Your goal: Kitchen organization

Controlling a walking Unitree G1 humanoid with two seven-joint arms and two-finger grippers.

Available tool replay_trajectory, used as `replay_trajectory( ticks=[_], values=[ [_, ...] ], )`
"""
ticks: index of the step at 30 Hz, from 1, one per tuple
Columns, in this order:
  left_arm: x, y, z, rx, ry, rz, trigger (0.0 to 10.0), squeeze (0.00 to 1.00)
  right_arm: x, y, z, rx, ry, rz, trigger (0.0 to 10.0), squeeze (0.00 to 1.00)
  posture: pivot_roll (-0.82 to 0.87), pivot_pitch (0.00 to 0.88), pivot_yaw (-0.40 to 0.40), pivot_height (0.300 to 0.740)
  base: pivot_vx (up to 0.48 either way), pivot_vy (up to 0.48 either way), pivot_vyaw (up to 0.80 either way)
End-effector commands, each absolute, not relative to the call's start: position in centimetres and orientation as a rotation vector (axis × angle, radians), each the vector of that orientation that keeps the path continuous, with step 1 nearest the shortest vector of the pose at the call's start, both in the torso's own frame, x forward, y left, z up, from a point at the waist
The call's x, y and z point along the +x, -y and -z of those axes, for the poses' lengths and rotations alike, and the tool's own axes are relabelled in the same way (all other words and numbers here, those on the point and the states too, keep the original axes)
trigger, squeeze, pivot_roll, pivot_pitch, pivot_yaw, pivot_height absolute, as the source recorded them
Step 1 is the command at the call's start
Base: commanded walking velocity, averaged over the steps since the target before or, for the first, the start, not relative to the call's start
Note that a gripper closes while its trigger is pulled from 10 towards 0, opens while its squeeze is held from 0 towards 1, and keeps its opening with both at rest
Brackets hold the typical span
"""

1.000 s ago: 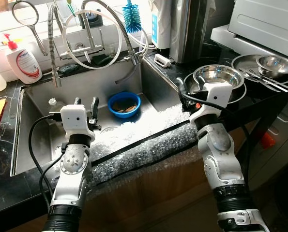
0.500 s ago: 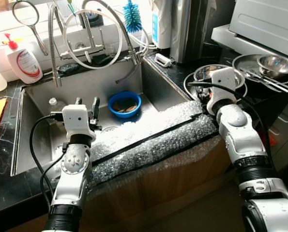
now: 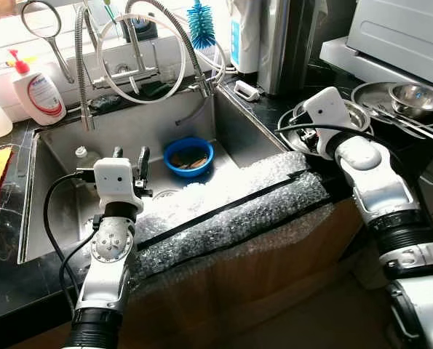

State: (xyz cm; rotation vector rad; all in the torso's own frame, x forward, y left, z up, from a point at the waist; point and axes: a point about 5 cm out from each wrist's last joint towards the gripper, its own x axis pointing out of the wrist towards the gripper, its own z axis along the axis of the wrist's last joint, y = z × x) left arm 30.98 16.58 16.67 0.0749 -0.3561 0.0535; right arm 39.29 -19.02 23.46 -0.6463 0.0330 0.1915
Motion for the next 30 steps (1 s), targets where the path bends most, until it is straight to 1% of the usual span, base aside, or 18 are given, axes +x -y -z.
replay_trajectory(
  ticks=[1, 9, 20, 30],
  values=[
    [31.0, -16.9, -17.0, 0.08, 0.363, -0.055, 10.0, 0.0, 39.5, 18.6, -24.1, -0.656, -0.027, -0.215, 10.0, 0.0, -0.21, 0.0, 0.107, 0.74, 0.0, 0.0, 0.0],
    [31.0, -16.9, -16.9, 0.082, 0.362, -0.044, 10.0, 0.0, 39.6, 19.0, -23.6, -0.681, -0.101, -0.233, 10.0, 0.0, -0.21, 0.0, 0.11, 0.74, 0.0, 0.0, 0.0],
    [31.1, -16.6, -17.0, 0.083, 0.361, -0.023, 10.0, 0.0, 39.7, 20.6, -22.6, -0.696, -0.186, -0.193, 10.0, 0.0, -0.21, 0.0, 0.116, 0.74, 0.0, 0.0, 0.0],
    [31.1, -16.5, -16.9, 0.082, 0.358, -0.014, 10.0, 0.0, 39.7, 20.9, -21.4, -0.694, -0.238, -0.186, 10.0, 0.0, -0.21, 0.0, 0.117, 0.74, 0.0, 0.0, 0.0]
  ],
)
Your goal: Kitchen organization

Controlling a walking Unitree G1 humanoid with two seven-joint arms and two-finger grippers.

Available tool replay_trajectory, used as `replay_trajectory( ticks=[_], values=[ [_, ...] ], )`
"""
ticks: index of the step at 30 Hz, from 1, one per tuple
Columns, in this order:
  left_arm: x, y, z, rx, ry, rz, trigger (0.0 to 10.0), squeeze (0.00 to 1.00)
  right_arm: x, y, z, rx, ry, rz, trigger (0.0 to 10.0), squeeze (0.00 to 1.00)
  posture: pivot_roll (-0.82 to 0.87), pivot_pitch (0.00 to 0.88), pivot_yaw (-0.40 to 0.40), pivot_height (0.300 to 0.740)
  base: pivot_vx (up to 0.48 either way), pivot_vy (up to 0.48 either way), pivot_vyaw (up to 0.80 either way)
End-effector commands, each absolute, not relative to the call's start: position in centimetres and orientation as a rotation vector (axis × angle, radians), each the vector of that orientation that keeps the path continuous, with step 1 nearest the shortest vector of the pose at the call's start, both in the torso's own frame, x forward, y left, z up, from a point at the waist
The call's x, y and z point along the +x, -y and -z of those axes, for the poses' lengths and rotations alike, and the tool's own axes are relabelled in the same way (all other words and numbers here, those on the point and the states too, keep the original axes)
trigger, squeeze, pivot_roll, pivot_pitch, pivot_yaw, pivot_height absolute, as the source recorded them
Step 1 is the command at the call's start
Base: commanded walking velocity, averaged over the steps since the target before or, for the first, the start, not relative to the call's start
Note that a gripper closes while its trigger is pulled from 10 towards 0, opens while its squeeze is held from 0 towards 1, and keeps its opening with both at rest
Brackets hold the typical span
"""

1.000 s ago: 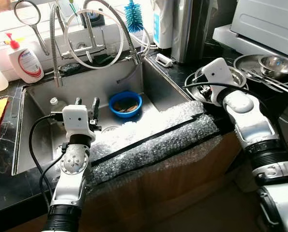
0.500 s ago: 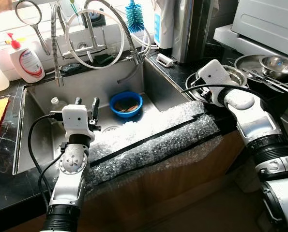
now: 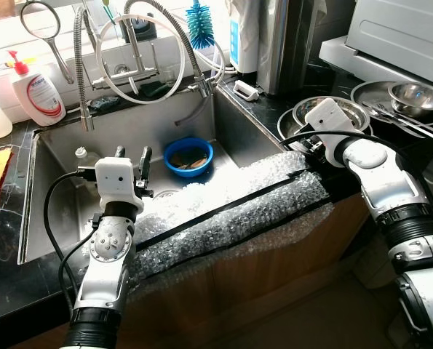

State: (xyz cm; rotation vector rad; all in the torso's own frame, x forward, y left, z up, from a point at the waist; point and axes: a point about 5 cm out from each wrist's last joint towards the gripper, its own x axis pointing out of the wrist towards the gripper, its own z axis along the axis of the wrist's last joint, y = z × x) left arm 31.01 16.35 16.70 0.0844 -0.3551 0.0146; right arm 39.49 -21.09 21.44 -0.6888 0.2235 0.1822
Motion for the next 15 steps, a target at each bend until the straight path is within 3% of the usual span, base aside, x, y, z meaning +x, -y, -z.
replay_trajectory(
  ticks=[1, 4, 5, 6, 7, 8, 15],
  values=[
    [31.1, -16.5, -16.9, 0.083, 0.358, -0.014, 10.0, 0.0, 39.7, 21.0, -21.4, -0.695, -0.238, -0.183, 10.0, 0.0, -0.21, 0.0, 0.119, 0.74, 0.0, 0.0, 0.0],
    [31.2, -16.5, -16.9, 0.083, 0.356, -0.016, 10.0, 0.0, 39.7, 21.3, -21.5, -0.693, -0.238, -0.167, 10.0, 0.0, -0.21, 0.0, 0.119, 0.74, 0.0, 0.0, 0.0],
    [31.2, -16.5, -16.9, 0.082, 0.356, -0.017, 10.0, 0.0, 39.7, 21.4, -21.5, -0.693, -0.239, -0.163, 9.2, 0.0, -0.21, 0.0, 0.119, 0.74, 0.0, 0.0, 0.0],
    [31.2, -16.5, -16.9, 0.082, 0.355, -0.017, 10.0, 0.0, 39.7, 21.5, -21.5, -0.692, -0.241, -0.158, 5.6, 0.0, -0.21, 0.0, 0.119, 0.74, 0.0, 0.0, 0.0],
    [31.2, -16.5, -16.9, 0.081, 0.355, -0.017, 10.0, 0.0, 39.7, 21.6, -21.5, -0.693, -0.243, -0.153, 3.4, 0.0, -0.21, 0.0, 0.119, 0.74, 0.0, 0.0, 0.0],
    [31.2, -16.5, -16.9, 0.081, 0.354, -0.017, 10.0, 0.0, 39.7, 21.7, -21.5, -0.701, -0.245, -0.145, 0.0, 0.0, -0.21, 0.0, 0.12, 0.74, 0.0, 0.0, 0.0],
    [31.3, -16.4, -16.8, 0.078, 0.35, -0.01, 10.0, 0.0, 39.7, 22.1, -21.6, -0.716, -0.242, -0.117, 0.0, 0.0, -0.21, 0.0, 0.126, 0.74, 0.0, 0.0, 0.0]
  ],
)
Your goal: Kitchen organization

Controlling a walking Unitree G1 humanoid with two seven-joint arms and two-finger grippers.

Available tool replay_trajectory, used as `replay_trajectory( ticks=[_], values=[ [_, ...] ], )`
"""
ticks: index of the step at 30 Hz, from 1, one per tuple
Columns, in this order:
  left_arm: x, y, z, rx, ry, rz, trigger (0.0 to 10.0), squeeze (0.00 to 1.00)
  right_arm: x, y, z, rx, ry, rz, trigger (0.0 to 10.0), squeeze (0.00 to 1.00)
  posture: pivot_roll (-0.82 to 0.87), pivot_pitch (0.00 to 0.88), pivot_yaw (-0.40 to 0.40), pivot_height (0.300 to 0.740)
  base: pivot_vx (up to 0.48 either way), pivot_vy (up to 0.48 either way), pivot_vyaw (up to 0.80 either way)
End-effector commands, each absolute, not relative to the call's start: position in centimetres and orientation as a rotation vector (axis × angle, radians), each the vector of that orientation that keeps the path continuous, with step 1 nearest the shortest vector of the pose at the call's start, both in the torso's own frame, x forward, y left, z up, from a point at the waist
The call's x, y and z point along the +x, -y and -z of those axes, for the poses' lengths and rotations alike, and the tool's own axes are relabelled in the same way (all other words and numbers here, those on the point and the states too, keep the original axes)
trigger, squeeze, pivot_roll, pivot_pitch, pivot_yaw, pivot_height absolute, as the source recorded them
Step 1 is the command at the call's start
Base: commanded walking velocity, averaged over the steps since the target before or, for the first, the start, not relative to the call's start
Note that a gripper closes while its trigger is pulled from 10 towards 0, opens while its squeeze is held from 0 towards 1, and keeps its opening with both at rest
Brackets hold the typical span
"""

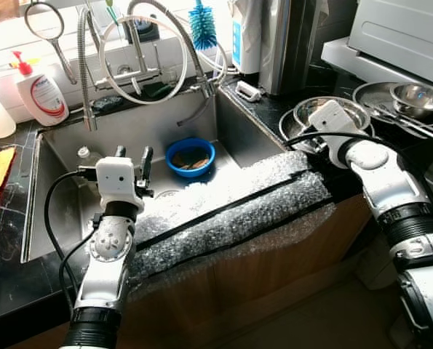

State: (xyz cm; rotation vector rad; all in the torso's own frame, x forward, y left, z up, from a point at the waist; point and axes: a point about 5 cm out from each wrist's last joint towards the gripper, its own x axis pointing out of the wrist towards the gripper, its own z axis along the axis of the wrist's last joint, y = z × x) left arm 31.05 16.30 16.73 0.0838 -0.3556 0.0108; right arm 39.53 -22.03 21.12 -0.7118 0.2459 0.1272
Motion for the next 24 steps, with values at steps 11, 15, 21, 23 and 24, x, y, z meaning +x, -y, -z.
replay_trajectory(
  ticks=[11, 15, 21, 23, 24],
  values=[
    [31.3, -16.6, -16.9, 0.081, 0.349, -0.018, 10.0, 0.0, 39.9, 21.4, -21.9, -0.708, -0.193, -0.132, 0.0, 0.0, -0.2, 0.0, 0.128, 0.74, 0.0, 0.0, 0.0],
    [31.3, -16.8, -16.9, 0.085, 0.35, -0.026, 10.0, 0.0, 39.9, 20.2, -22.1, -0.693, -0.144, -0.165, 0.0, 0.0, -0.2, 0.0, 0.13, 0.74, 0.0, 0.0, 0.0],
    [31.3, -16.8, -16.9, 0.085, 0.349, -0.031, 10.0, 0.0, 39.8, 19.2, -22.4, -0.674, -0.086, -0.184, 0.0, 0.0, -0.2, 0.0, 0.127, 0.74, 0.0, 0.0, 0.0],
    [31.3, -16.8, -16.9, 0.085, 0.348, -0.032, 10.0, 0.0, 39.7, 18.8, -22.6, -0.668, -0.06, -0.188, 0.0, 0.0, -0.2, 0.0, 0.126, 0.74, 0.0, 0.0, 0.0],
    [31.3, -16.8, -16.9, 0.083, 0.348, -0.034, 10.0, 0.0, 39.6, 18.4, -23.0, -0.649, -0.022, -0.187, 0.0, 0.0, -0.2, 0.0, 0.124, 0.74, 0.0, 0.0, 0.0]
  ],
)
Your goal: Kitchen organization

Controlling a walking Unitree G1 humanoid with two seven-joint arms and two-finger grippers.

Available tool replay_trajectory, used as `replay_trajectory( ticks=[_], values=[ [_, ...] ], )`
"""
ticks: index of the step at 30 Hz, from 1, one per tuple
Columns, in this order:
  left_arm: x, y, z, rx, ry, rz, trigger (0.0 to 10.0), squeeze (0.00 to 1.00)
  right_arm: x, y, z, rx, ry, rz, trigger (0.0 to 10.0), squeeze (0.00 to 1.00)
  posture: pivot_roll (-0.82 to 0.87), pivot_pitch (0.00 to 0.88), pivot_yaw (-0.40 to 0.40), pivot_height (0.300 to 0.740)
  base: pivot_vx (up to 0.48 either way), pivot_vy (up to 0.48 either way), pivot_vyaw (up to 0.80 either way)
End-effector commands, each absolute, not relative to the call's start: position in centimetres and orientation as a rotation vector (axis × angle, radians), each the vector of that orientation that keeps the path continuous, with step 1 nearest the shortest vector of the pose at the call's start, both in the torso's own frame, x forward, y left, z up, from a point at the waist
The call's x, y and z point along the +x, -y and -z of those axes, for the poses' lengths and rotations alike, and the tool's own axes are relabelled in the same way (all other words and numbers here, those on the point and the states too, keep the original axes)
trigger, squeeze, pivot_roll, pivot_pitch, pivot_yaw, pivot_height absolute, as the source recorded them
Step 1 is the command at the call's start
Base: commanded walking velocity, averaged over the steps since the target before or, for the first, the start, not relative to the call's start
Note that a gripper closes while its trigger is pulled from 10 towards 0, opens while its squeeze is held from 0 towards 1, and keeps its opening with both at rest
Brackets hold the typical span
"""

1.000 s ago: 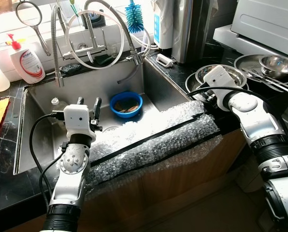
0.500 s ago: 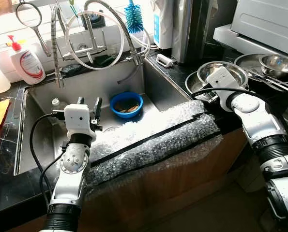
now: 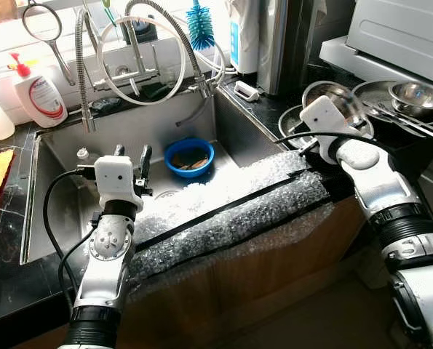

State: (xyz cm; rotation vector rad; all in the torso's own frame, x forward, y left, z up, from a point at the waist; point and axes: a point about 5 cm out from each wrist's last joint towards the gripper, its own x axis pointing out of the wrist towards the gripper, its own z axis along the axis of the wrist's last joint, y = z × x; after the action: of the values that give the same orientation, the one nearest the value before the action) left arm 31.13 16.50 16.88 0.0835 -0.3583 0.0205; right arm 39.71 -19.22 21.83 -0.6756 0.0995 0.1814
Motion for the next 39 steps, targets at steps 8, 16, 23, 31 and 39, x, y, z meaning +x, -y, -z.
replay_trajectory(
  ticks=[8, 16, 23, 31, 39],
  values=[
    [31.3, -16.7, -17.0, 0.069, 0.352, -0.036, 10.0, 0.0, 38.8, 16.7, -25.3, -0.642, 0.185, -0.198, 10.0, 0.0, -0.21, 0.0, 0.122, 0.74, 0.0, 0.0, 0.0],
    [31.2, -17.2, -17.6, 0.047, 0.373, -0.064, 10.0, 0.0, 37.9, 14.1, -26.0, -0.724, 0.356, -0.336, 10.0, 0.0, -0.2, 0.0, 0.11, 0.74, 0.0, 0.0, 0.0],
    [31.1, -17.4, -17.5, 0.051, 0.372, -0.076, 10.0, 0.0, 36.8, 10.2, -23.8, -0.551, 0.359, -0.664, 10.0, 0.0, -0.19, 0.0, 0.1, 0.74, 0.0, 0.0, 0.0],
    [30.9, -17.6, -17.6, 0.054, 0.376, -0.082, 10.0, 0.0, 38.3, 7.9, -21.9, -0.323, 0.225, -0.73, 10.0, 0.0, -0.18, 0.0, 0.096, 0.74, 0.0, 0.0, 0.0],
    [31.2, -17.5, -17.9, 0.054, 0.383, -0.079, 10.0, 0.0, 39.4, 5.9, -20.9, -0.176, 0.055, -0.783, 10.0, 0.0, -0.16, 0.0, 0.099, 0.74, 0.0, 0.0, 0.0]
  ],
)
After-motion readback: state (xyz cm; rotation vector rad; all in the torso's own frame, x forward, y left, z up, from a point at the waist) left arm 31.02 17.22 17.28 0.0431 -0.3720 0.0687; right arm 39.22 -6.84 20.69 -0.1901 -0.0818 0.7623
